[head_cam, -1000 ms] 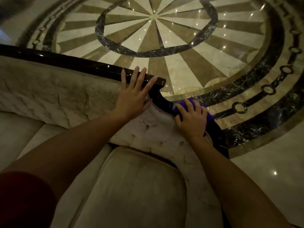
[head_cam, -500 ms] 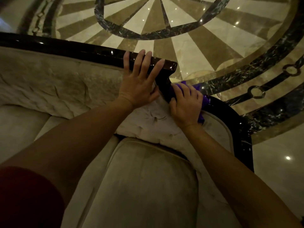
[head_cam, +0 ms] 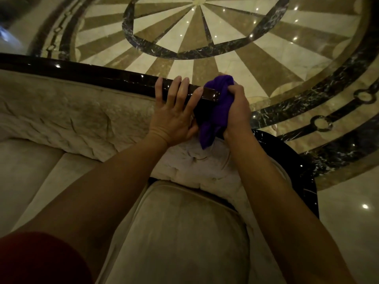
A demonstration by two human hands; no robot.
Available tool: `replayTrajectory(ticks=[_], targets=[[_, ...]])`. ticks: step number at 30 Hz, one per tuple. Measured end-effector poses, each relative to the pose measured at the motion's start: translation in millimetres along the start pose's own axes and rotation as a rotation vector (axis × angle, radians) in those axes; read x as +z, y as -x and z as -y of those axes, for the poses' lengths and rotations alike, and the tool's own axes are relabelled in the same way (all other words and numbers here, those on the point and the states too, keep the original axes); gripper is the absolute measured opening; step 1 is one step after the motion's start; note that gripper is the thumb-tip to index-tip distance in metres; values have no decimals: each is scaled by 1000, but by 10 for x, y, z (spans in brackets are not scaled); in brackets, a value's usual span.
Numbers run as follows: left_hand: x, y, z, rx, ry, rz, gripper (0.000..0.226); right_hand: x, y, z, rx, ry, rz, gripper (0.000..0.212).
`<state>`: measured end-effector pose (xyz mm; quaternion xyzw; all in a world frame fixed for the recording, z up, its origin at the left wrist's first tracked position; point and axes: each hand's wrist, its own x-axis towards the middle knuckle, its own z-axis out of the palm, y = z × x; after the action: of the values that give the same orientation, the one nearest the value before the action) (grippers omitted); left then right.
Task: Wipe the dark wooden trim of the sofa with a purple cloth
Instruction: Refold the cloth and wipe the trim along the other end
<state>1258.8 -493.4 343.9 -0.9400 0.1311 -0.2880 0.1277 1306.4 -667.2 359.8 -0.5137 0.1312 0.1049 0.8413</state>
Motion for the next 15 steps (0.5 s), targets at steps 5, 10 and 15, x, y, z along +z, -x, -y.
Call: replayTrajectory(ticks=[5, 10, 15], targets=[[0, 1, -38, -35, -5, -5, 81, -62, 69, -289, -370, 724, -2, 39], [-99, 24, -85, -65, 14, 44, 82, -412, 19, -305, -599, 1541, -21, 42], [-231, 28, -256, -152, 1, 110, 86, -836, 206, -159, -553, 1976, 13, 43]])
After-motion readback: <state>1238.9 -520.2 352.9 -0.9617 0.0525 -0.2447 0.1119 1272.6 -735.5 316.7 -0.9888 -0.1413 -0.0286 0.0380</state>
